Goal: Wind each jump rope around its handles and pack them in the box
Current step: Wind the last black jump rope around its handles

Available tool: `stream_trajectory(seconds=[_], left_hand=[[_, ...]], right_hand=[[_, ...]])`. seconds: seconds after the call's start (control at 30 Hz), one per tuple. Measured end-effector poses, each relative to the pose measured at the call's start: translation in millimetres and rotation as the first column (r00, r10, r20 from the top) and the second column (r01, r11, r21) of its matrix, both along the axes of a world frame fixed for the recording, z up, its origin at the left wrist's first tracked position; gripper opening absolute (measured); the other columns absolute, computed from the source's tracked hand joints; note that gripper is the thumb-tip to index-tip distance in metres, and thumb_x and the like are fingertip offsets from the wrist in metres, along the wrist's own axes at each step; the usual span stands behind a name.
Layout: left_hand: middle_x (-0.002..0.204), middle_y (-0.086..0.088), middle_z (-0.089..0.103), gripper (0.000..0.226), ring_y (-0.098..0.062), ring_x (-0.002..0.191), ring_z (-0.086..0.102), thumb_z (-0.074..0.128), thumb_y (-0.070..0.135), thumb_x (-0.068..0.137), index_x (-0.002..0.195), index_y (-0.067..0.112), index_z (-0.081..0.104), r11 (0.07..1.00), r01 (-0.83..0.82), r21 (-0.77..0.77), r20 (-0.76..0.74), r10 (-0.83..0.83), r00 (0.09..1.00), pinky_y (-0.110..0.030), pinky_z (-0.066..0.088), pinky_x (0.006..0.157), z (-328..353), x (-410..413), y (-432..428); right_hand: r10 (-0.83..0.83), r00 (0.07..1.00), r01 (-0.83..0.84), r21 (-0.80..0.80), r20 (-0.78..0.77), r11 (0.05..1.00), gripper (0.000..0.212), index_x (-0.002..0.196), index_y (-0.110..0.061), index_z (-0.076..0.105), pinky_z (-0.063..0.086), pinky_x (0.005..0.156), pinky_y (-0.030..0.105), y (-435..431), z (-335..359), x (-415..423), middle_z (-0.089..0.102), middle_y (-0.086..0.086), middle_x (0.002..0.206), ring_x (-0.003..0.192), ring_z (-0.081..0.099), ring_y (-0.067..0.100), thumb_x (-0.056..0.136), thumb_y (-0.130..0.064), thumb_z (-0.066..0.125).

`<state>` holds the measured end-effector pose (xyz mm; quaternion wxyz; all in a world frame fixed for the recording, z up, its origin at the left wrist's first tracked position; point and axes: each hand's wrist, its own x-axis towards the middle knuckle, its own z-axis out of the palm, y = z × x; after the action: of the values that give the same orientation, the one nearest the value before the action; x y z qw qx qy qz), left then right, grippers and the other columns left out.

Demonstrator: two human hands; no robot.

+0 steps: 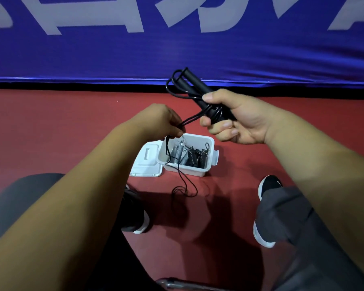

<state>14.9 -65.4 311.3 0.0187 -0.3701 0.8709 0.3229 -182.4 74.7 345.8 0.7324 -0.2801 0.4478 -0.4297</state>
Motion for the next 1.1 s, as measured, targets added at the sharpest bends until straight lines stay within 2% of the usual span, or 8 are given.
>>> stream_trajectory(seconds=[0.07,0.2,0.3,0.4,0.6,0.77,0.97,1.1], left_hand=[[0.077,-0.005,0.077,0.001,-0.018,0.069,0.072,0.080,0.016,0.089,0.090,0.016,0.081,0.990,-0.112,0.084,-0.104,0.120,0.987,-0.037,0.065,0.064,-3,-2,-1],[0.086,-0.014,0.075,0.015,-0.023,0.074,0.074,0.077,0.010,0.093,0.104,0.000,0.074,0.906,-0.187,0.380,-0.311,0.315,0.897,-0.039,0.063,0.066,1,-1,3],[0.076,-0.008,0.075,0.014,-0.017,0.066,0.074,0.059,-0.005,0.099,0.096,-0.003,0.072,0.890,-0.177,0.419,-0.399,0.356,0.845,-0.031,0.059,0.062,9,0,5],[0.090,-0.012,0.076,0.017,-0.017,0.074,0.071,0.069,0.001,0.093,0.109,-0.003,0.075,0.885,-0.107,0.454,-0.453,0.332,0.827,-0.026,0.058,0.067,15,-1,1],[0.099,-0.017,0.072,0.022,-0.025,0.095,0.073,0.073,-0.009,0.089,0.106,0.005,0.076,0.806,0.001,0.592,-0.446,0.327,0.833,-0.031,0.061,0.086,27,-7,11],[0.102,-0.021,0.076,0.025,-0.023,0.091,0.072,0.075,-0.011,0.085,0.102,0.008,0.080,0.918,0.041,0.394,-0.421,0.141,0.896,-0.033,0.062,0.091,37,-10,19],[0.097,0.006,0.078,0.018,-0.008,0.092,0.073,0.084,0.014,0.086,0.099,0.026,0.083,0.991,0.126,0.045,-0.210,-0.114,0.971,-0.021,0.056,0.084,46,-6,19],[0.092,0.004,0.078,0.018,-0.011,0.086,0.072,0.077,0.018,0.092,0.105,0.030,0.081,0.981,0.185,0.051,-0.079,-0.181,0.980,-0.023,0.054,0.076,41,-2,20]], right_hand=[[0.061,0.997,-0.061,0.013,0.041,0.998,0.023,0.111,-0.020,0.049,0.022,0.039,0.015,4,-2,2,0.058,0.004,0.081,0.050,0.032,0.004,0.094,-0.030,0.061],[0.153,0.985,-0.156,0.024,0.085,0.987,0.034,0.122,-0.016,0.045,0.026,0.038,0.015,8,-7,8,0.056,0.006,0.082,0.050,0.035,0.004,0.091,-0.020,0.060],[0.213,0.977,-0.214,0.035,0.026,0.976,0.026,0.116,-0.004,0.056,0.024,0.038,0.016,9,-12,11,0.052,0.008,0.084,0.051,0.033,0.005,0.093,-0.016,0.053],[0.277,0.959,-0.273,0.073,-0.062,0.959,0.042,0.140,0.002,0.055,0.021,0.039,0.018,10,-18,13,0.053,0.007,0.082,0.053,0.029,0.007,0.100,-0.011,0.046],[0.442,0.834,-0.371,0.256,-0.332,0.893,0.005,0.099,-0.005,0.061,0.024,0.038,0.017,12,-27,19,0.060,0.014,0.083,0.052,0.033,0.011,0.100,-0.007,0.056],[0.421,0.744,-0.302,0.300,-0.519,0.905,0.016,0.096,-0.005,0.068,0.032,0.041,0.019,6,-42,18,0.065,0.009,0.087,0.054,0.043,0.014,0.086,-0.017,0.069],[0.233,0.786,-0.101,0.254,-0.573,0.962,0.015,0.111,-0.009,0.056,0.028,0.044,0.020,-2,-55,10,0.070,0.015,0.090,0.052,0.038,0.014,0.096,-0.006,0.059],[0.186,0.730,-0.040,0.231,-0.657,0.972,0.014,0.107,-0.012,0.058,0.026,0.048,0.022,-6,-62,6,0.060,0.011,0.081,0.051,0.036,0.015,0.094,-0.007,0.057]])
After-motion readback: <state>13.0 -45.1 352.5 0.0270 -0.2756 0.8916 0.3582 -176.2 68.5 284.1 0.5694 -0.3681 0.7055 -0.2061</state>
